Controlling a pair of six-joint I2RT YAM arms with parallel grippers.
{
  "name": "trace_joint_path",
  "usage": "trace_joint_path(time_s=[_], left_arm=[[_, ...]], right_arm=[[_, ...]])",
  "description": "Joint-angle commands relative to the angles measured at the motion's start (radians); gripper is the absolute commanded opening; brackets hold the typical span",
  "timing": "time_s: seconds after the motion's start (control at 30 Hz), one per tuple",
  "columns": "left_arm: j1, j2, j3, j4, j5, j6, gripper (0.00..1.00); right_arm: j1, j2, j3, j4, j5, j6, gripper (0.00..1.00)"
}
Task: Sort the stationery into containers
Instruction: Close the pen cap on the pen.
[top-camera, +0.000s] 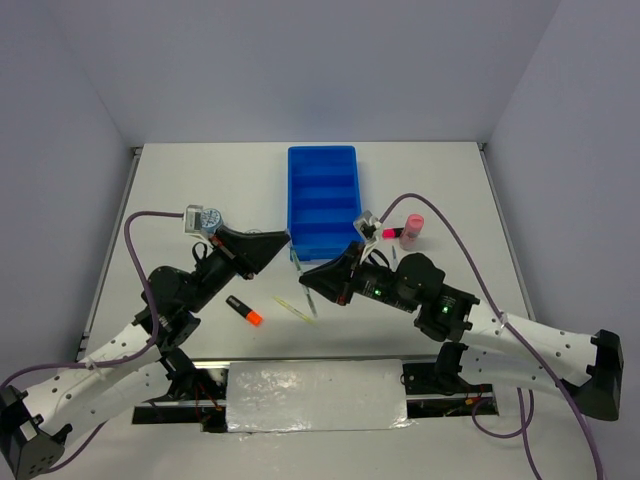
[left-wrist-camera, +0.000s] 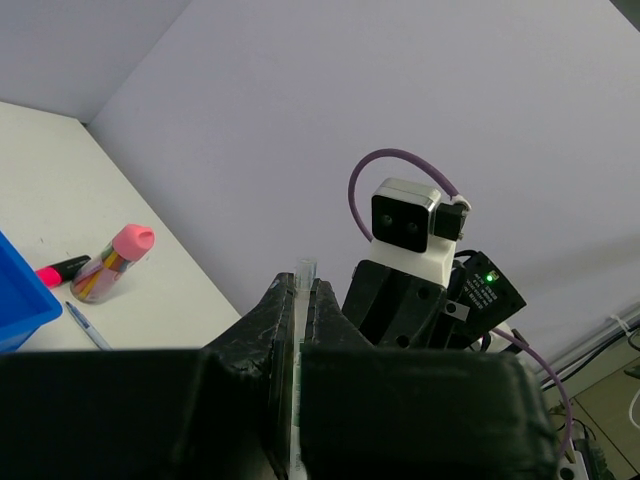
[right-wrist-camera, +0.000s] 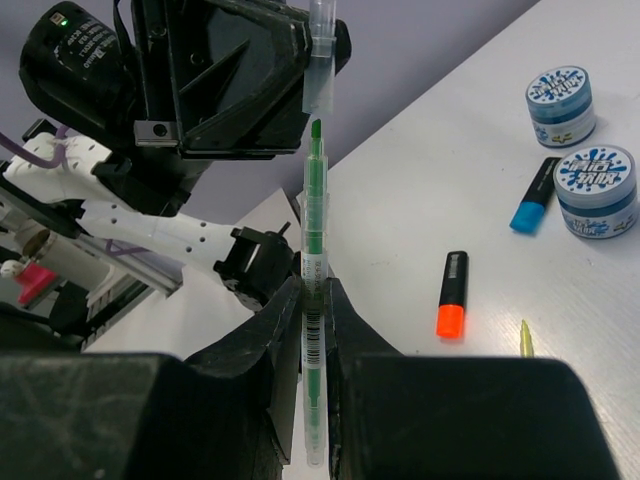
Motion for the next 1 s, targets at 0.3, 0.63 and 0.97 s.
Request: trace_joint_path(time_s=[0.3,0.63,0.97], left_arm=[[0.0,-0.01,-0.004,0.071,-0.011,-0.016,0.0],[0.0,-0.006,-0.007,0.048,-0.015,-0.011,0.0],[-0.002,-0.006,-0.018,0.063,0.004,-0.028,0.0]], right_arm=[[0.01,0.015,0.038,0.071,0.022,0.001,0.0],[0.01,0.009,0.039,0.072,0.031,0.001,0.0],[0.01,0.026,0.064,0.068,0.068,-0.005,0.0]])
